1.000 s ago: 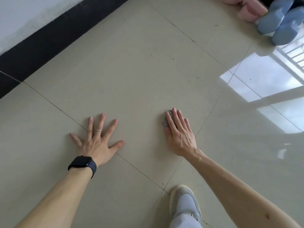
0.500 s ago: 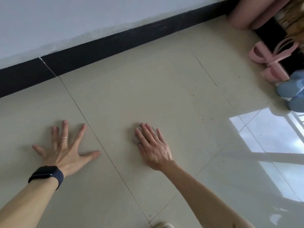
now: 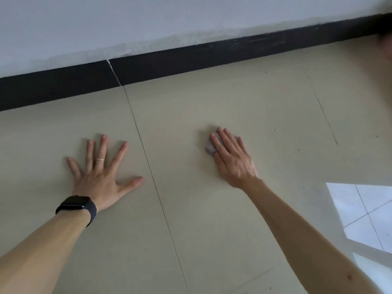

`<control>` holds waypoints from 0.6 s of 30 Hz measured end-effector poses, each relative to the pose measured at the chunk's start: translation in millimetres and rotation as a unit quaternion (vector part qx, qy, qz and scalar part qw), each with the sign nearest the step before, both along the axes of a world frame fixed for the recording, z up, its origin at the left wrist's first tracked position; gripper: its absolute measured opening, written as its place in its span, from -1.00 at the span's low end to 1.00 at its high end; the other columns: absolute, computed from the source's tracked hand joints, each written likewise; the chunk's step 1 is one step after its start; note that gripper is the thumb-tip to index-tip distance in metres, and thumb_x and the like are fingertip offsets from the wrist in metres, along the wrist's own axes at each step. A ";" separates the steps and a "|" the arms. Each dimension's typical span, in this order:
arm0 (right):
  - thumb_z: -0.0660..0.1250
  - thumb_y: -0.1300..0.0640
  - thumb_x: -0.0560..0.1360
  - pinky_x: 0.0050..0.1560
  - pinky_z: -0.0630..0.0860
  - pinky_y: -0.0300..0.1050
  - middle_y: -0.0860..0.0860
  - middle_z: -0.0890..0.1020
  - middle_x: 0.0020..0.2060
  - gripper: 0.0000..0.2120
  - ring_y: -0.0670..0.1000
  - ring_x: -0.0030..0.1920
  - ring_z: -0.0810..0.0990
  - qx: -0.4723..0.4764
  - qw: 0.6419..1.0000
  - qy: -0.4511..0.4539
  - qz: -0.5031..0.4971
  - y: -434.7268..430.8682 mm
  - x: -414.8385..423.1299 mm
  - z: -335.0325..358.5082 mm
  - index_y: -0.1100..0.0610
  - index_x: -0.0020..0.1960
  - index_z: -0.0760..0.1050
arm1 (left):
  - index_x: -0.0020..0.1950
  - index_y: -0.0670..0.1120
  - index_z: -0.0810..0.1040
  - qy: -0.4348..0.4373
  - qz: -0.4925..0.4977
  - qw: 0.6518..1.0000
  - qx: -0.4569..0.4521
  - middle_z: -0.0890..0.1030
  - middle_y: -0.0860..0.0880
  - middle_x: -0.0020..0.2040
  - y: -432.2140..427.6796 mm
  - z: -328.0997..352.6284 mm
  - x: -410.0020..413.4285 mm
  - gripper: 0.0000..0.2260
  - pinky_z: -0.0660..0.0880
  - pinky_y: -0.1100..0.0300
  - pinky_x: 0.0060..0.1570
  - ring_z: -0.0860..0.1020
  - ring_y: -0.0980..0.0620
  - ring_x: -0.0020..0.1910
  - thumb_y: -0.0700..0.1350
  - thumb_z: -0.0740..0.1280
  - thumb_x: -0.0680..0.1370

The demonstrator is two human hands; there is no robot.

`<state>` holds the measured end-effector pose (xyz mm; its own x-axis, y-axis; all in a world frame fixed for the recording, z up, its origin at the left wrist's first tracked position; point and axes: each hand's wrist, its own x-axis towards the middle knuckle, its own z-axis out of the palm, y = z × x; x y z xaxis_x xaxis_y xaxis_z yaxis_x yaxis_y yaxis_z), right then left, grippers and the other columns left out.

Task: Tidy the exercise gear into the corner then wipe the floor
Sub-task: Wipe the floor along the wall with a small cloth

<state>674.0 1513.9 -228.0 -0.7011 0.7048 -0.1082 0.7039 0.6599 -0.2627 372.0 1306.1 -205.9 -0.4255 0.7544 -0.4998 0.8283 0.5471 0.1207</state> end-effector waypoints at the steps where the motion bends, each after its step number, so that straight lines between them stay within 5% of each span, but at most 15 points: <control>1: -0.02 -0.08 0.69 0.57 -0.01 0.12 0.01 0.14 0.61 -0.50 -0.02 0.61 -0.01 -0.001 1.000 0.006 -0.028 21.5 0.9 0.9 -0.01 0.61 0.15 | 0.51 0.36 -0.33 0.005 0.000 1.000 0.010 -0.44 0.06 0.56 -1.0 -0.7 -0.6 -0.10 -0.20 -0.44 0.40 -0.43 -0.04 0.53 0.67 -0.17 0.26; 5: -0.09 -0.05 0.70 0.58 -0.14 0.17 0.06 -0.04 0.63 -0.46 0.04 0.62 -0.13 -0.037 0.939 0.005 -0.342 84.9 -34.5 1.0 0.04 0.64 -0.05 | 0.55 0.35 -0.21 0.019 0.007 0.999 0.042 -0.31 0.04 0.61 -9.3 -8.6 -0.4 -0.09 -0.17 -0.45 0.39 -0.30 -0.07 0.58 0.66 -0.09 0.28; 7: -0.09 -0.06 0.69 0.58 -0.19 0.17 0.08 -0.09 0.63 -0.43 0.05 0.62 -0.17 -0.038 0.922 -0.009 -0.386 83.0 -72.1 -0.8 0.08 0.64 -0.12 | 0.56 0.34 -0.15 0.022 0.008 0.998 0.056 -0.25 0.04 0.62 -11.3 -11.8 -0.4 -0.09 -0.13 -0.46 0.38 -0.23 -0.10 0.60 0.65 -0.05 0.28; 10: -0.08 -0.07 0.70 0.57 -0.19 0.11 0.05 -0.04 0.63 -0.44 0.05 0.62 -0.13 -0.031 0.996 -0.009 -0.084 73.4 -101.5 1.3 0.07 0.64 -0.06 | 0.57 0.34 -0.10 0.027 0.009 0.997 0.073 -0.20 0.03 0.63 -11.9 -14.8 -0.2 -0.08 -0.09 -0.48 0.37 -0.17 -0.12 0.61 0.65 -0.04 0.28; 12: -0.10 -0.09 0.71 0.56 -0.17 0.07 0.00 -0.02 0.63 -0.46 0.00 0.62 -0.11 -0.035 0.999 -0.016 0.025 95.7 -102.9 5.4 0.03 0.64 -0.03 | 0.57 0.33 -0.08 0.028 0.004 0.996 0.087 -0.19 0.04 0.64 -10.1 -16.7 -1.3 -0.08 -0.09 -0.48 0.36 -0.16 -0.11 0.61 0.66 -0.04 0.27; 14: -0.14 -0.11 0.70 0.55 -0.20 0.07 0.00 -0.04 0.63 -0.45 0.00 0.62 -0.13 -0.030 0.993 -0.011 -0.110 127.1 -107.2 5.9 0.04 0.64 -0.06 | 0.57 0.33 -0.08 0.032 0.003 0.995 0.091 -0.20 0.04 0.63 -8.4 -18.5 -4.4 -0.08 -0.08 -0.49 0.35 -0.16 -0.11 0.61 0.66 -0.05 0.27; 16: -0.17 -0.09 0.70 0.55 -0.24 0.11 0.04 -0.11 0.63 -0.43 0.03 0.62 -0.19 -0.060 0.939 -0.005 -0.338 153.9 -121.9 10.0 0.08 0.64 -0.15 | 0.58 0.32 -0.06 0.039 -0.005 0.995 0.097 -0.20 0.04 0.64 -9.5 -22.1 -3.1 -0.08 -0.05 -0.51 0.34 -0.14 -0.12 0.61 0.66 -0.04 0.28; 18: -0.13 -0.03 0.70 0.58 -0.18 0.15 0.10 -0.11 0.63 -0.42 0.07 0.62 -0.18 -0.061 0.894 -0.001 -0.443 151.3 -158.5 6.1 0.14 0.64 -0.17 | 0.58 0.31 -0.04 0.039 -0.005 0.994 0.102 -0.17 0.02 0.64 -11.6 -24.7 -2.6 -0.08 -0.05 -0.52 0.32 -0.16 -0.11 0.61 0.66 -0.05 0.28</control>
<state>515.6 1665.1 -221.9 0.1279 0.9666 -0.2221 0.9371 -0.1911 -0.2922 369.4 1294.5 -230.6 -0.4488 0.8413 -0.3013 0.8452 0.5091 0.1627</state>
